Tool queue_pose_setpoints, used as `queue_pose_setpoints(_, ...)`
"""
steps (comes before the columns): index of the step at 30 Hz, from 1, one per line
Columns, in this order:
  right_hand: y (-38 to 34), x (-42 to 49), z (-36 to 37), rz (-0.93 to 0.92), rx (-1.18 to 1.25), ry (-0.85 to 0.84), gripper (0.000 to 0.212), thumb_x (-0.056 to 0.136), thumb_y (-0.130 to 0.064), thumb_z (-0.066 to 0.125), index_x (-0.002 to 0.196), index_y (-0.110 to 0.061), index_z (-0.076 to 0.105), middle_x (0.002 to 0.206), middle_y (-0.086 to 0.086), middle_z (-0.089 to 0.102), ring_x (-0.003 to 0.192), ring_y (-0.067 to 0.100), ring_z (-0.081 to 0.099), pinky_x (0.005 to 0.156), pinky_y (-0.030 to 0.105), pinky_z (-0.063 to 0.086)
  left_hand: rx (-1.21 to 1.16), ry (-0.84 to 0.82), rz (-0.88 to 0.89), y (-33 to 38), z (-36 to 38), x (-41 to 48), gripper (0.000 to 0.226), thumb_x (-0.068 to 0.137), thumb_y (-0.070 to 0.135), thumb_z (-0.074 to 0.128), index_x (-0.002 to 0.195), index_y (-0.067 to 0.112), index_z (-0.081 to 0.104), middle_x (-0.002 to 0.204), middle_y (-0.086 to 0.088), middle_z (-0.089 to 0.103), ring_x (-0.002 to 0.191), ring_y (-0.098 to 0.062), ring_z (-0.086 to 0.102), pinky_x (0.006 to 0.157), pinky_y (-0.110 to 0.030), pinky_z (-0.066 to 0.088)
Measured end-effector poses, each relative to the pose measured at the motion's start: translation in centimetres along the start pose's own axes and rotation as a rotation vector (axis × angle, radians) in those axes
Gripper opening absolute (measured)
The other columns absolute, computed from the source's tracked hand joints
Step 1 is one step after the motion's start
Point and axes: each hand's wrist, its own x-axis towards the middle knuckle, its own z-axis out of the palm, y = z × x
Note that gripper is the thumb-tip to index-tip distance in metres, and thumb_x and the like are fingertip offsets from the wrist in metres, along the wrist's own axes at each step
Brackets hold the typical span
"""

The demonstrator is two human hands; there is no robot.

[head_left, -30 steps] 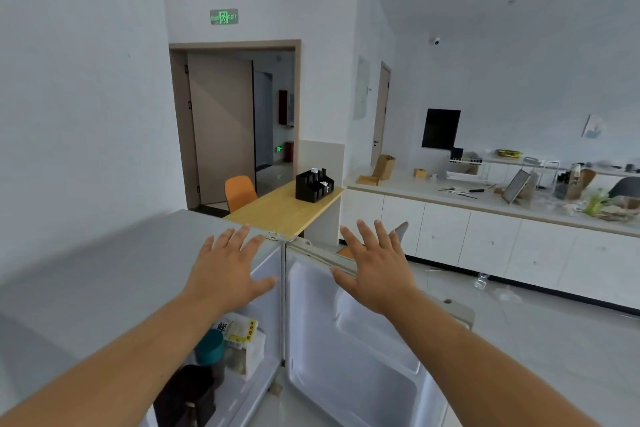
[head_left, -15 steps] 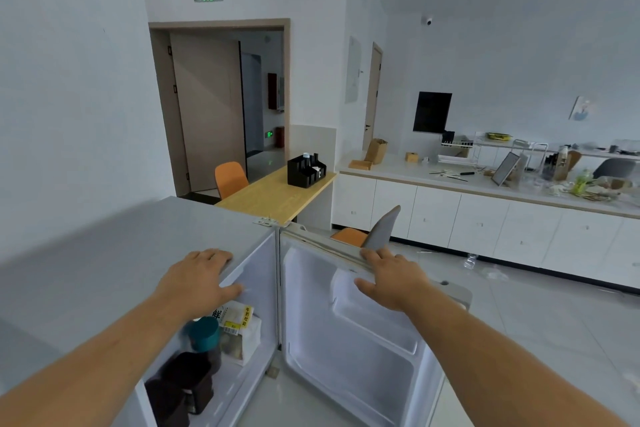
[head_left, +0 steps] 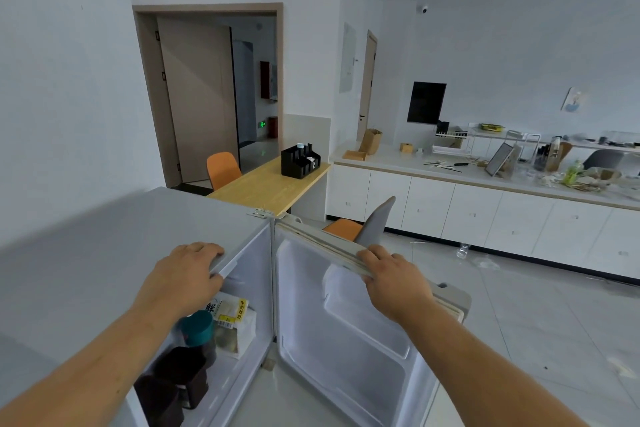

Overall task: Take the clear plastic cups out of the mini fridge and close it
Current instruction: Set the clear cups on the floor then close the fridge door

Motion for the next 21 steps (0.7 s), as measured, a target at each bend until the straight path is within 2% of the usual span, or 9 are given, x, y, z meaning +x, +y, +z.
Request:
queue_pose_setpoints(4, -1.4, -0.7, -0.6, 0.015, 0.043, 0.005, 0.041, 0.103, -0.023, 0.048, 0.144, -0.029, 0.046, 0.144, -0.006, 0.053, 0.106, 0.025, 0.060, 0.091, 0.042, 0.054, -0.001, 0.009, 0.000, 0.1, -0.1, -0.1, 0.045, 0.092, 0.039, 0.063, 0.135, 0.029, 0.054, 0.127, 0.004, 0.064, 0.107, -0.017, 0.055, 0.084, -0.036, 0.054)
queue_pose_setpoints(8, -3.5, -1.4, -1.1, 0.008, 0.028, -0.031, 0.041, 0.102, -0.020, 0.047, 0.143, -0.025, 0.047, 0.140, -0.001, 0.054, 0.102, 0.027, 0.062, 0.087, 0.042, 0.057, -0.013, 0.013, -0.004, 0.1, -0.1, -0.2, 0.044, 0.093, 0.038, 0.061, 0.135, 0.029, 0.055, 0.130, 0.003, 0.064, 0.110, -0.018, 0.055, 0.086, -0.036, 0.054)
queue_pose_setpoints(12, -5.5, -1.8, -2.1, -0.058, -0.024, -0.084, 0.034, 0.103, -0.031, 0.045, 0.136, -0.025, 0.051, 0.131, 0.003, 0.056, 0.098, 0.027, 0.063, 0.076, 0.039, 0.056, -0.016, 0.018, -0.008, 0.1, -0.1, -0.1, 0.044, 0.092, 0.038, 0.059, 0.135, 0.029, 0.055, 0.131, 0.003, 0.064, 0.112, -0.019, 0.055, 0.088, -0.038, 0.054)
queue_pose_setpoints(15, -6.9, -2.1, -3.2, -0.124, -0.024, -0.126, 0.032, 0.100, -0.040, 0.044, 0.125, -0.025, 0.057, 0.117, 0.003, 0.056, 0.096, 0.027, 0.063, 0.076, 0.039, 0.055, -0.013, 0.014, -0.005, 0.2, -0.2, 0.0, 0.044, 0.091, 0.038, 0.057, 0.134, 0.029, 0.056, 0.131, 0.003, 0.064, 0.113, -0.020, 0.055, 0.090, -0.039, 0.053)
queue_pose_setpoints(18, -8.4, -2.6, -3.6, -0.153, 0.048, -0.130, 0.036, 0.095, -0.045, 0.041, 0.116, -0.025, 0.063, 0.108, 0.000, 0.054, 0.093, 0.022, 0.061, 0.080, 0.042, 0.057, -0.017, 0.016, -0.004, 0.1, -0.2, -0.1, 0.046, 0.091, 0.038, 0.057, 0.135, 0.028, 0.057, 0.132, 0.002, 0.064, 0.114, -0.020, 0.055, 0.090, -0.039, 0.052)
queue_pose_setpoints(21, -9.8, -3.3, -3.1, -0.160, 0.227, -0.061, 0.034, 0.095, -0.041, 0.044, 0.108, -0.024, 0.071, 0.111, -0.006, 0.056, 0.095, 0.012, 0.055, 0.084, 0.033, 0.053, -0.028, 0.008, -0.008, 0.0, -0.2, -0.2, 0.046, 0.091, 0.039, 0.057, 0.136, 0.029, 0.056, 0.134, 0.003, 0.063, 0.116, -0.020, 0.054, 0.091, -0.039, 0.051)
